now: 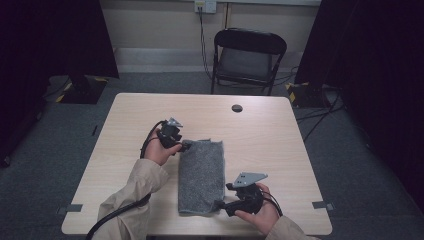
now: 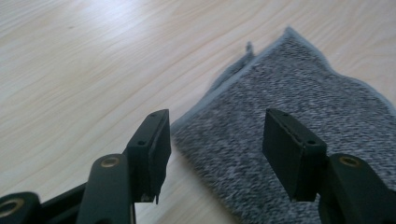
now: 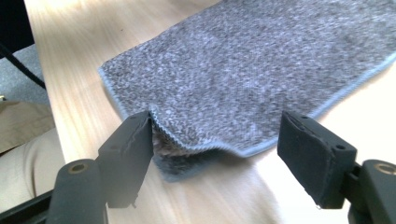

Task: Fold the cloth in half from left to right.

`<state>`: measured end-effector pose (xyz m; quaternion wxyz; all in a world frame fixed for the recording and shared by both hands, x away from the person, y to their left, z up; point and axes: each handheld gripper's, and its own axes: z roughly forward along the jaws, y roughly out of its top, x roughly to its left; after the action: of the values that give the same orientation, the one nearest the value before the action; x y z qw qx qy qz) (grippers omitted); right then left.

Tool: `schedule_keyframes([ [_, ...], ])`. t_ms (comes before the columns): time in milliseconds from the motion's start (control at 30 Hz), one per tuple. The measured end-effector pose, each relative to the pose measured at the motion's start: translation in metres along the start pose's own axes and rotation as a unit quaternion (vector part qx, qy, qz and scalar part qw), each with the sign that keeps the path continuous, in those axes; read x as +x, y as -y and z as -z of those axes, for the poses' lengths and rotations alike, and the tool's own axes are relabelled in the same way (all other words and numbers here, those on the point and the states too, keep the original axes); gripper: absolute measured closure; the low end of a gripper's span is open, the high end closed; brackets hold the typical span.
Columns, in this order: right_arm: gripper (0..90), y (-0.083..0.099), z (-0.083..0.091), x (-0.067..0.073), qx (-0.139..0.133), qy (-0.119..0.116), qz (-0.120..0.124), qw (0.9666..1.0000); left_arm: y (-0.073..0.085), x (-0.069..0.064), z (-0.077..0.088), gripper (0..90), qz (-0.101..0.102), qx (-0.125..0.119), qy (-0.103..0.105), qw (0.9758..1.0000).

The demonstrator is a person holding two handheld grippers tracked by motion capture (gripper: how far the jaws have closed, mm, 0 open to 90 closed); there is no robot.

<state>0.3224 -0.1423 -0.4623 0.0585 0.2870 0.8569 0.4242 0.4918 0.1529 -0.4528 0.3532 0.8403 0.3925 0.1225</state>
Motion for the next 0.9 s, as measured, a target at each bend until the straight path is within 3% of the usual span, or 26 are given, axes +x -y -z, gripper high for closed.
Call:
schedule_keyframes([
  [133, 26.9, -0.003, 0.003, -0.007, -0.009, 0.01, 0.002, 0.9999, 0.005, 0.006, -0.003, 46.8, 0.017, -0.006, 0.008, 0.9998],
  [200, 26.9, -0.006, 0.003, -0.01, -0.01, 0.01, 0.006, 0.9999, 0.006, 0.007, -0.006, 49.0, 0.026, -0.004, 0.014, 0.9996],
  [267, 26.0, -0.007, 0.002, -0.011, -0.006, 0.011, 0.01, 0.9999, 0.006, 0.008, -0.008, 50.4, 0.021, -0.002, 0.007, 0.9998],
  [333, 25.8, -0.008, 0.0, -0.012, -0.005, 0.008, 0.012, 0.9999, 0.007, 0.009, -0.011, 52.7, 0.038, -0.007, 0.016, 0.9991],
  [367, 25.4, -0.007, -0.001, -0.012, -0.003, 0.007, 0.011, 0.9999, 0.007, 0.01, -0.011, 53.1, 0.037, -0.007, 0.017, 0.9992],
  [467, 25.3, -0.002, -0.003, -0.012, 0.003, 0.004, 0.008, 1.0, 0.009, 0.011, -0.016, 61.7, 0.036, 0.004, 0.023, 0.9991],
  [600, 25.4, 0.005, -0.002, -0.011, 0.006, 0.004, 0.011, 0.9999, 0.01, 0.01, -0.019, 85.4, 0.043, 0.021, 0.025, 0.9985],
  [633, 25.3, 0.007, -0.001, -0.011, 0.008, 0.004, 0.009, 0.9999, 0.01, 0.01, -0.017, 87.5, 0.048, 0.017, 0.029, 0.9983],
  [767, 24.3, 0.014, 0.005, -0.017, 0.009, 0.017, 0.003, 0.9998, 0.006, 0.011, -0.008, 88.6, 0.051, -0.001, 0.04, 0.9979],
  [900, 23.5, 0.019, 0.013, -0.028, 0.011, 0.035, -0.007, 0.9993, 0.003, 0.01, -0.004, 88.6, 0.039, -0.005, 0.055, 0.9977],
])
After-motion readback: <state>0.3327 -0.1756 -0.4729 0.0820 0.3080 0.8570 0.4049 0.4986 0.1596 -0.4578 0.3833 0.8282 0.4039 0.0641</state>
